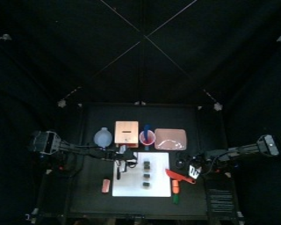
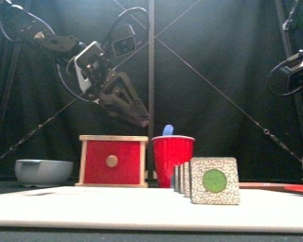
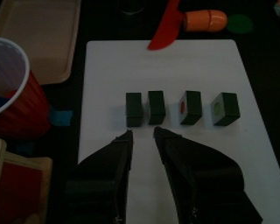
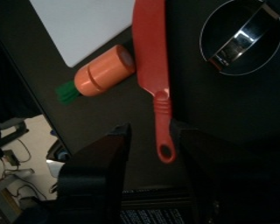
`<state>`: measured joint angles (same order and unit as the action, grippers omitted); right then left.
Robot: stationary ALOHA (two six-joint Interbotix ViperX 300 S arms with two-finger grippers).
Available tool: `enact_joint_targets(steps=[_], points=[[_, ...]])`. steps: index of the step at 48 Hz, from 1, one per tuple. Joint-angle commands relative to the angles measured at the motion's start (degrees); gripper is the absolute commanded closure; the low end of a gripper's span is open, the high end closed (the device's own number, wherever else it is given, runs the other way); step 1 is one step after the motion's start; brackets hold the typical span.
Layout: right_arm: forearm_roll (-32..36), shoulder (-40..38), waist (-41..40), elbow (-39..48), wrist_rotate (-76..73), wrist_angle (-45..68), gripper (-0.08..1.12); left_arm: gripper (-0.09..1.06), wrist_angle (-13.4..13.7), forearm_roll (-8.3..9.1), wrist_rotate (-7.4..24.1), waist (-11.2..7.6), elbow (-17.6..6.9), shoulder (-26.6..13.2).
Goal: Place sushi on board then cut the sushi with the knife then place the pieces on the plate
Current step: Place the 4 sushi pieces on the plate
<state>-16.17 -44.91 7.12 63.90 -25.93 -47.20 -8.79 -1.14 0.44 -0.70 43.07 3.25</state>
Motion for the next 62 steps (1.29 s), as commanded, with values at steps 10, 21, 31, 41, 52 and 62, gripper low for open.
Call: enact_joint_targets(steps=[10, 21, 31, 41, 52, 62], points=[[20.7, 4.1, -2.9, -7.6, -0.1, 10.0, 0.24, 0.28, -11.9, -0.97, -0.3, 1.58, 4.4, 3.5], [33.2, 12.7, -5.1, -10.4, -0.2, 25.1, 0.2, 0.28, -14.9, -2.81, 0.0, 1.76, 6.9, 3.6], [33.2, 20.9, -7.2, -13.7, -0.2, 34.2, 0.12, 0.28, -14.9, -2.72, 0.1, 2.46, 8.3, 3.7], [33.2, 30.4, -7.1, -18.5, 0.0, 37.4, 0.12, 0.28, -14.9, -2.55, 0.1, 2.81, 9.2, 3.7], [33.0, 37.1, -7.5, -22.9, -0.1, 37.4, 0.12, 0.28, -14.9, -2.46, 0.1, 3.34, 10.2, 3.7], [32.7, 41.7, -7.7, -25.3, 0.0, 37.4, 0.12, 0.28, -14.9, -2.46, 0.2, 3.43, 10.5, 3.7]])
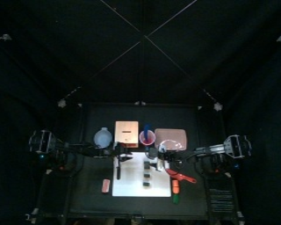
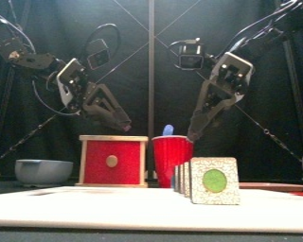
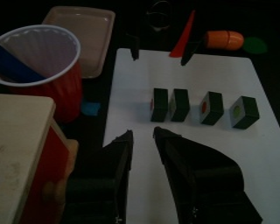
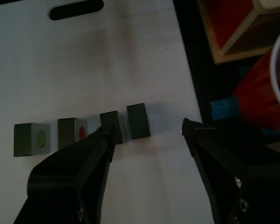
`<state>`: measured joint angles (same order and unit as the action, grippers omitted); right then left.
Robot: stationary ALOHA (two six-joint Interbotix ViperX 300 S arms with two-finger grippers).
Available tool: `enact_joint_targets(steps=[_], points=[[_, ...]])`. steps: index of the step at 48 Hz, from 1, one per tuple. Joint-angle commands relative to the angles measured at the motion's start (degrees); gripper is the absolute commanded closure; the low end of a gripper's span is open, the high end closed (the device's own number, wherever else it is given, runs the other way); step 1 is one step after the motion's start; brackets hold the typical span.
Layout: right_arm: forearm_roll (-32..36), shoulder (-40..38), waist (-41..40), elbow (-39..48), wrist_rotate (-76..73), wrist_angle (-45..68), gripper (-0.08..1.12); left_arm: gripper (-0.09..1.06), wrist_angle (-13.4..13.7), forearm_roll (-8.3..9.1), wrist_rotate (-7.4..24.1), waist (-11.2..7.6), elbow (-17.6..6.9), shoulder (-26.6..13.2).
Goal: Place sushi on board then cut the sushi with the knife then place the pieces on the plate
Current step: Place the 4 sushi pieces on the plate
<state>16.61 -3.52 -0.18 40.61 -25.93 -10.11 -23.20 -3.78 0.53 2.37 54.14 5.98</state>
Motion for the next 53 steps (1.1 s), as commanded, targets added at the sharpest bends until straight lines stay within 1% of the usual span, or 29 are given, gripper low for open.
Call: enact_joint_targets(steps=[1, 13, 29, 53], points=[[-0.1, 0.6, -0.5, -2.2, 0.0, 0.3, 0.12, 0.28, -0.4, 0.18, 0.1, 0.35, -0.6, 1.0], [0.3, 3.7, -0.7, -4.2, 0.0, -1.7, 0.12, 0.28, -0.3, 0.88, 0.1, 0.35, -0.3, 1.0], [-0.1, 5.3, -0.3, -5.4, 0.0, -3.6, 0.12, 0.28, -0.2, 0.79, 0.1, 0.35, 0.6, 1.0], [-1.1, 6.9, -0.3, -5.6, 0.0, -3.7, 0.12, 0.28, -0.1, 0.79, 0.1, 0.35, 0.7, 0.6]])
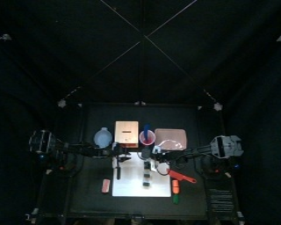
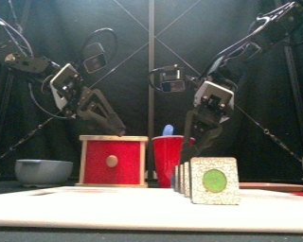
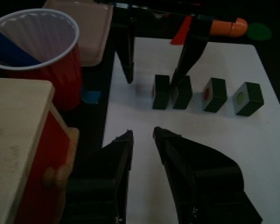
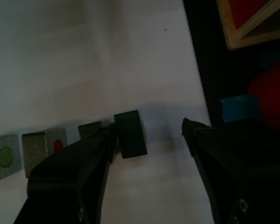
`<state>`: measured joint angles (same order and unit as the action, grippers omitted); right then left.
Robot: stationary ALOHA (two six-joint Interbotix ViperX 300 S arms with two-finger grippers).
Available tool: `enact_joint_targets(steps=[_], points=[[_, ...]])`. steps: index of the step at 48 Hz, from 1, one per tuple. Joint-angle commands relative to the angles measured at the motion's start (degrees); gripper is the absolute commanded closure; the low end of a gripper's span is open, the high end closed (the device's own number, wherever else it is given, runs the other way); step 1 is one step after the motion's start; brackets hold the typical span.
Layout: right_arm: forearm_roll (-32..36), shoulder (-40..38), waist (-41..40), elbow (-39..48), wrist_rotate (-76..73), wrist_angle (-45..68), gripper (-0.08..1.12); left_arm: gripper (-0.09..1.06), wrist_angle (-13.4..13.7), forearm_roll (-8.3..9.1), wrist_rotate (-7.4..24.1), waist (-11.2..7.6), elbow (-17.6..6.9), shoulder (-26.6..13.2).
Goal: Place sushi on board then cut the sushi with the knife then place the pieces on the plate
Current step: Place the 4 sushi pieces on the plate
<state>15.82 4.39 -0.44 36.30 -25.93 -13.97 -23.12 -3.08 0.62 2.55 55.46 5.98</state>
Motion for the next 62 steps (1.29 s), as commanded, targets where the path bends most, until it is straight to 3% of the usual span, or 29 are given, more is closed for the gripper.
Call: enact_joint_targets(steps=[1, 15, 32, 44, 62], points=[[-0.2, -1.0, 0.0, -1.3, 0.0, 0.2, 0.12, 0.28, -0.2, 0.09, 0.0, 0.18, -0.6, 0.5], [-0.1, 0.2, 0.0, -1.4, 0.1, 0.2, 0.18, 0.28, -0.2, 0.0, 0.0, 0.35, -0.6, 0.4], [-0.3, -0.3, -0.1, -1.3, -0.1, -1.1, 0.53, 0.28, -0.2, -0.09, -0.1, 0.35, -0.6, 0.3], [-0.3, -7.3, -1.8, -0.1, -0.1, -9.7, 0.53, 0.28, -0.2, 0.0, 0.0, 0.44, -0.6, 0.3], [-0.4, -16.3, -11.2, 3.6, -0.3, -15.7, 0.53, 0.28, -0.2, 0.0, 0.0, 0.97, -0.4, 0.3]])
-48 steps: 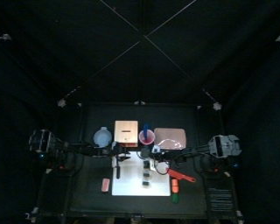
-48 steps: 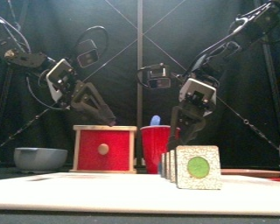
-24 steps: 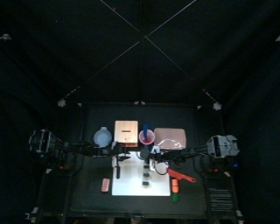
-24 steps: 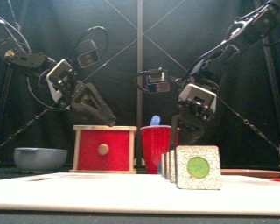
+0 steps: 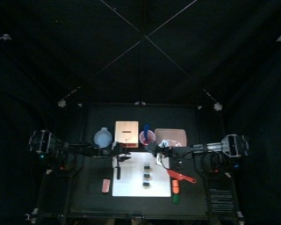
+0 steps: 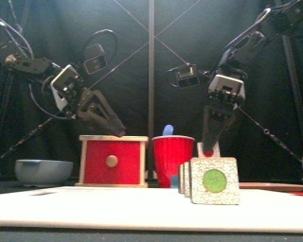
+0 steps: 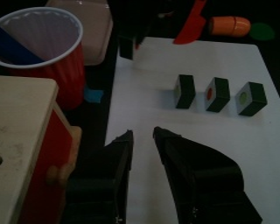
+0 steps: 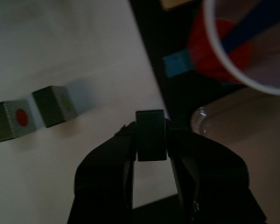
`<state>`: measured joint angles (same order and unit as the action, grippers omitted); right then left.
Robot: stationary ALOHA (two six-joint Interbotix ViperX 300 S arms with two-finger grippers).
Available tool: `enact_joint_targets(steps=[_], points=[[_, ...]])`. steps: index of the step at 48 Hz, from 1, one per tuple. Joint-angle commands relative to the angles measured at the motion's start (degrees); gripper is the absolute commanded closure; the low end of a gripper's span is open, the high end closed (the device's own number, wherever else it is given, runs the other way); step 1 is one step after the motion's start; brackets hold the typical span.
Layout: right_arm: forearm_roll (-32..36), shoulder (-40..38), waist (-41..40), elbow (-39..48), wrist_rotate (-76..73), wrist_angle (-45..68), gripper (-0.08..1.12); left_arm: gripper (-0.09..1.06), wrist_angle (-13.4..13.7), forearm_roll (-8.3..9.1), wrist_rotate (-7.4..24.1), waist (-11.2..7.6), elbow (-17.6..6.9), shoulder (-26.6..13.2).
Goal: Place sushi on board then cut the sushi with the knife then place the pieces on the plate
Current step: Place the 4 sushi pieces on the plate
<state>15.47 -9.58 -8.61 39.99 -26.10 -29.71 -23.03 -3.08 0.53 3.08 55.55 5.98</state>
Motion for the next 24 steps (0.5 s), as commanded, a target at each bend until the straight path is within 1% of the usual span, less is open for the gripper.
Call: enact_joint_targets(steps=[1, 7, 12, 18, 24], points=[[-0.1, -2.3, -3.7, 0.0, -0.1, 0.0, 0.53, 0.28, -0.3, -0.09, 0.1, 0.44, -0.4, 0.3], [-0.4, -1.7, -8.4, 0.7, -0.1, 0.4, 0.5, 0.28, -0.3, -0.09, 0.1, 0.62, -0.2, 0.3], [-0.4, -0.4, -11.7, 1.4, 0.0, 2.5, 0.44, 0.28, -0.3, -0.09, 0.1, 0.7, -0.2, 0.3], [-0.4, 1.8, -13.7, 2.9, 0.1, 6.5, 0.36, 0.28, -0.3, -0.09, 0.0, 0.97, -0.1, 0.3], [-0.4, 4.3, -14.9, 3.8, 0.0, 9.7, 0.32, 0.28, -0.3, -0.09, 0.0, 1.05, 0.1, 0.3]])
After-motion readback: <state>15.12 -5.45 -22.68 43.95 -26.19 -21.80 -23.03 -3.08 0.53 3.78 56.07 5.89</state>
